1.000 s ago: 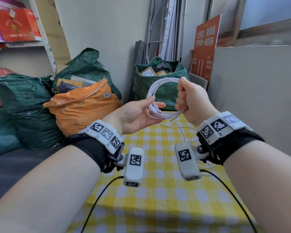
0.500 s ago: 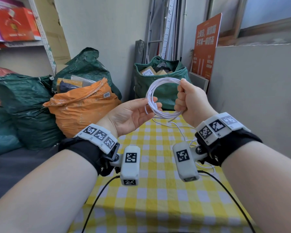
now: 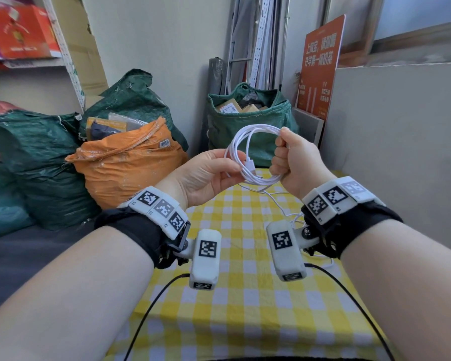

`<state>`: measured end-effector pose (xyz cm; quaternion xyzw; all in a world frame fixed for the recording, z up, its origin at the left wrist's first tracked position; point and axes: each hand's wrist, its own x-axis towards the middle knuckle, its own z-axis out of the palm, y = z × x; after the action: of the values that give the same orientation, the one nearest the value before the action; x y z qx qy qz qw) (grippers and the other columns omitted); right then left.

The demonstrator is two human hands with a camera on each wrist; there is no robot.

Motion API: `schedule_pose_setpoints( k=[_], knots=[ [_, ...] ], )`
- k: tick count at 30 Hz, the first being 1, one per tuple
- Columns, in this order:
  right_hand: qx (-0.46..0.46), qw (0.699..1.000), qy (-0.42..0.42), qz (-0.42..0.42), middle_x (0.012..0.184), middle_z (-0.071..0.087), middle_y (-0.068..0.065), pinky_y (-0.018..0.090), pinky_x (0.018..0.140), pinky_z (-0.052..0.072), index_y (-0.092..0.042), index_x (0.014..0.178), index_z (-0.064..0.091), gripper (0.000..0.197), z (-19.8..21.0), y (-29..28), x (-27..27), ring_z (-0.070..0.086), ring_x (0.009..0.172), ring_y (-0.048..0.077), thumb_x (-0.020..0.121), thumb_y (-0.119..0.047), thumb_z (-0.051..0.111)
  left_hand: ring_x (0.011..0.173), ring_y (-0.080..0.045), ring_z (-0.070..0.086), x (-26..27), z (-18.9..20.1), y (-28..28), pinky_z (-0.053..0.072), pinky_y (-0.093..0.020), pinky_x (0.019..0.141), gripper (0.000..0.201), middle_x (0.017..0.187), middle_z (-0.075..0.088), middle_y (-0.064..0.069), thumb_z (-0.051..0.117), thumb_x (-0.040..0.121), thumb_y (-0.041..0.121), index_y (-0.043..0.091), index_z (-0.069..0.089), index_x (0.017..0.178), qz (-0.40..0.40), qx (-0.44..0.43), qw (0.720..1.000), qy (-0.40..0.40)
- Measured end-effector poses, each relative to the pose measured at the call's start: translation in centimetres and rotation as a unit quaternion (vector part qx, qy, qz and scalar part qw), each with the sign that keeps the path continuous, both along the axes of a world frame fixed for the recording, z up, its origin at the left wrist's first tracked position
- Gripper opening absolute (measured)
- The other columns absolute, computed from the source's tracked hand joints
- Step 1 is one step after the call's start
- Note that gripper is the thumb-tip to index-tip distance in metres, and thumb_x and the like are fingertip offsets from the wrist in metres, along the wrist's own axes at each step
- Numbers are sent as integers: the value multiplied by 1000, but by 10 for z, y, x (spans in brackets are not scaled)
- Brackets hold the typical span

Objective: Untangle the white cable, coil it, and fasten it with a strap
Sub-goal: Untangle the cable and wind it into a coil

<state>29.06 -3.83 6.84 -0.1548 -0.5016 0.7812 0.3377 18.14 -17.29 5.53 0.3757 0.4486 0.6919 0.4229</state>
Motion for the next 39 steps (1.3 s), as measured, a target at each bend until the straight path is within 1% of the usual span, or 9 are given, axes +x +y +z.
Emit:
schedule_pose_setpoints(
  k=[6, 8, 10, 12, 16, 21, 26, 30, 39],
  knots=[
    [1, 1000, -3, 12, 39, 19, -9, 18, 38, 18, -17, 65, 37, 38, 0, 0, -1, 15, 34, 9, 101, -28, 39, 72, -16, 70, 2, 2, 3, 59, -28, 68, 22, 78, 66, -12, 47, 65, -9, 5, 55, 80, -5, -3, 999, -33],
    [4, 1000, -4, 13, 39, 19, -9, 19, 36, 19, -17, 65, 37, 38, -1, -1, -1, 15, 33, 9, 101, -28, 39, 71, -17, 70, 1, 2, 4, 59, -30, 65, 22, 78, 66, -12, 47, 67, -10, 6, 55, 80, -13, -9, 999, -39],
    [4, 1000, -5, 13, 39, 19, -9, 18, 35, 20, -16, 65, 37, 38, -1, -1, -1, 14, 33, 9, 101, -28, 39, 70, -18, 69, -1, 2, 2, 58, -29, 63, 20, 82, 68, -13, 49, 77, -11, 7, 57, 82, -19, -20, 999, -27],
    [-3, 1000, 0, 16, 39, 18, -9, 17, 35, 19, -16, 65, 37, 38, -1, 0, -1, 14, 33, 9, 102, -28, 39, 73, -18, 68, -3, 1, 0, 58, -29, 66, 21, 84, 68, -12, 49, 82, -11, 7, 60, 85, -38, -16, 999, -23],
    [-23, 1000, 4, 21, 40, 18, -8, 17, 34, 20, -16, 64, 37, 39, -1, 2, 1, 14, 34, 9, 101, -27, 39, 86, -24, 66, -5, -1, -1, 58, -30, 77, 32, 88, 66, -10, 50, 72, -13, 9, 68, 88, -84, -1, 996, -24],
    [-25, 999, -4, 20, 40, 18, -8, 18, 34, 20, -16, 64, 37, 39, -2, 2, -1, 14, 34, 9, 102, -27, 38, 81, -19, 70, -2, -1, 1, 59, -29, 68, 33, 89, 71, -9, 54, 73, -9, 12, 75, 87, -74, -10, 997, -17],
    [-30, 999, -9, 10, 40, 18, -8, 19, 33, 20, -16, 64, 37, 39, -5, 4, -2, 14, 34, 9, 101, -25, 39, 81, -19, 71, -2, -1, 3, 58, -27, 72, 36, 82, 72, -10, 51, 71, -13, 6, 75, 89, -68, -4, 997, -22],
    [-32, 999, -17, -3, 41, 18, -7, 18, 33, 21, -16, 64, 37, 38, -5, 4, -4, 14, 35, 10, 101, -25, 39, 77, -17, 70, 0, -1, 5, 58, -26, 77, 35, 77, 71, -6, 53, 70, -12, 5, 63, 99, -55, -2, 998, 2],
    [-45, 999, -20, -11, 41, 19, -8, 17, 33, 21, -15, 64, 37, 38, -6, 2, -6, 15, 33, 9, 101, -25, 39, 68, -13, 65, 0, 0, 9, 57, -23, 62, 23, 73, 64, -4, 66, 73, -8, 10, 61, 87, -17, -18, 999, 44]
  ],
)
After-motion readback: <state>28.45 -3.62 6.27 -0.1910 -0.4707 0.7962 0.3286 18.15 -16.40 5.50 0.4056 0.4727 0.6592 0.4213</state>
